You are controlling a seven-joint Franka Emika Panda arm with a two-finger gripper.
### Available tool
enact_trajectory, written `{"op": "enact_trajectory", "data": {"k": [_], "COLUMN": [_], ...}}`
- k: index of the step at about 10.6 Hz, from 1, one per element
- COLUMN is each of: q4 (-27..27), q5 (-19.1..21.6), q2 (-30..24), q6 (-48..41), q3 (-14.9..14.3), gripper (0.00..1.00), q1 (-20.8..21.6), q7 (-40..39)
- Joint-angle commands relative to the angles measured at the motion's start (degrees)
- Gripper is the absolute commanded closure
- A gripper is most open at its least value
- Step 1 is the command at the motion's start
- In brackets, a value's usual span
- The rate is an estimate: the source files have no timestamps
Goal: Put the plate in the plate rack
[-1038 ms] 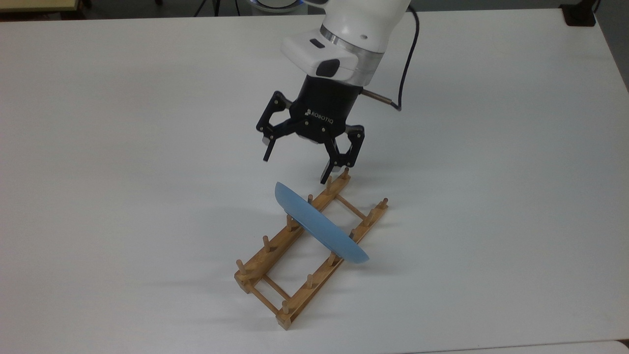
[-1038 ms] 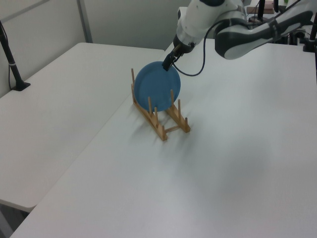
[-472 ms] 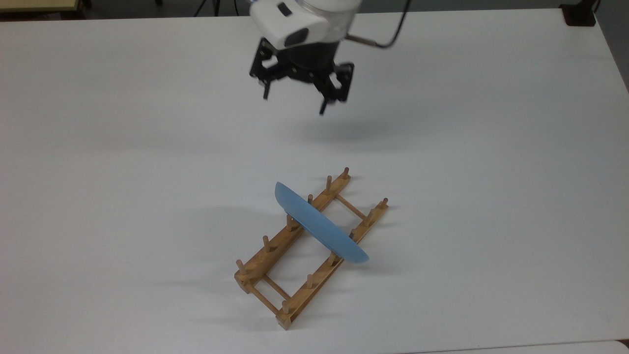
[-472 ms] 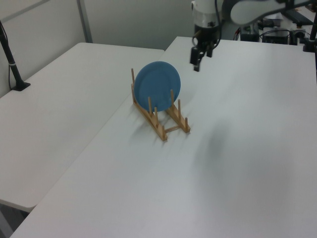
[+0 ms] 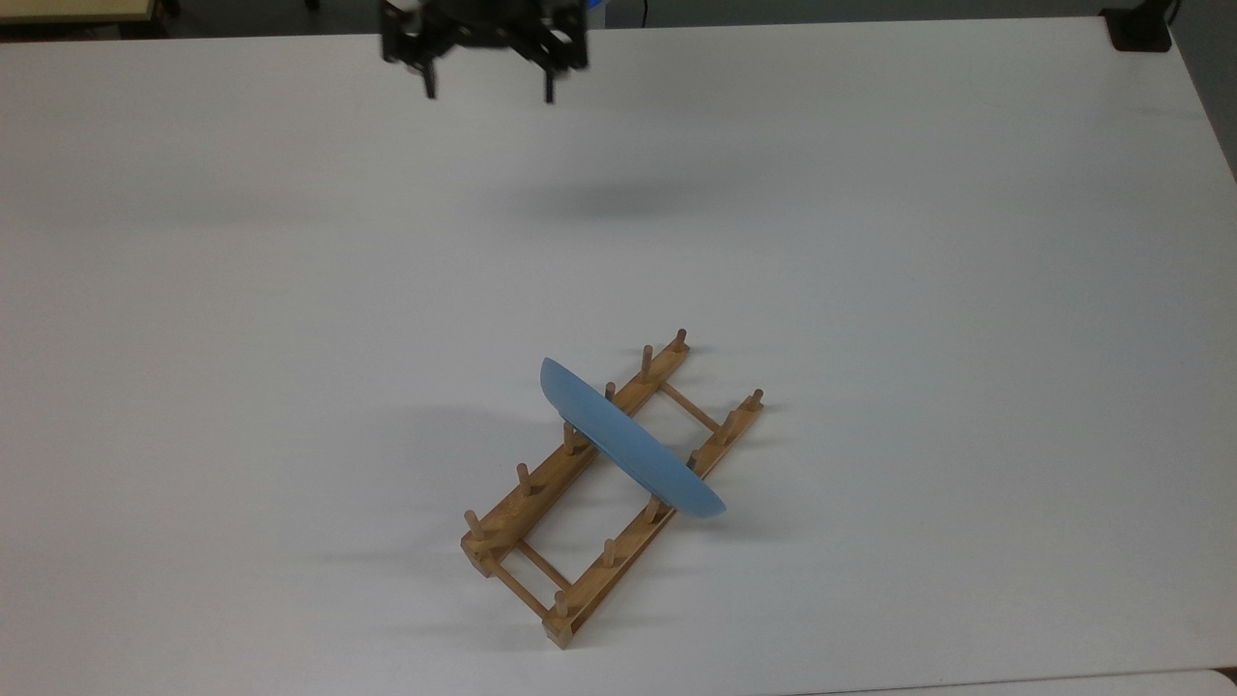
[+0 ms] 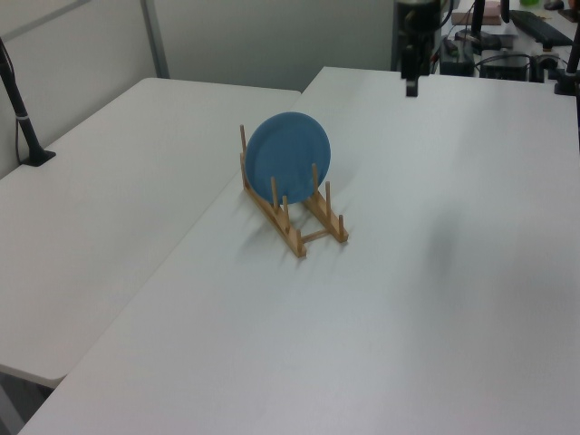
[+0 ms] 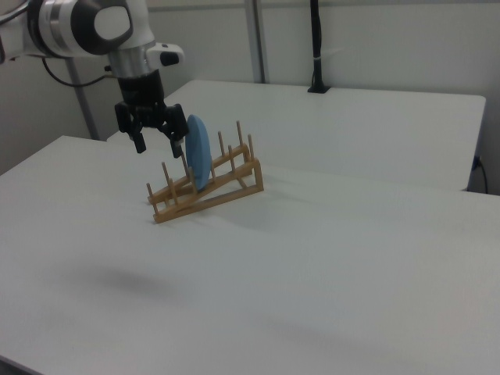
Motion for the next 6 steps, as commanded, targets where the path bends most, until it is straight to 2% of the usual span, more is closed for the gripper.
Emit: {"op": "enact_trajectory", "data": {"k": [1, 6], "q4": [-4.55, -4.02], "q5": [1.59, 0.8], "q2": [-5.48, -5.13], "q6": [-2.18, -2.37], "q3": [0.5, -0.2], "gripper": [0.0, 0.0], "q1": [-2.82, -2.91], "q7": [-3.83, -1.11]}}
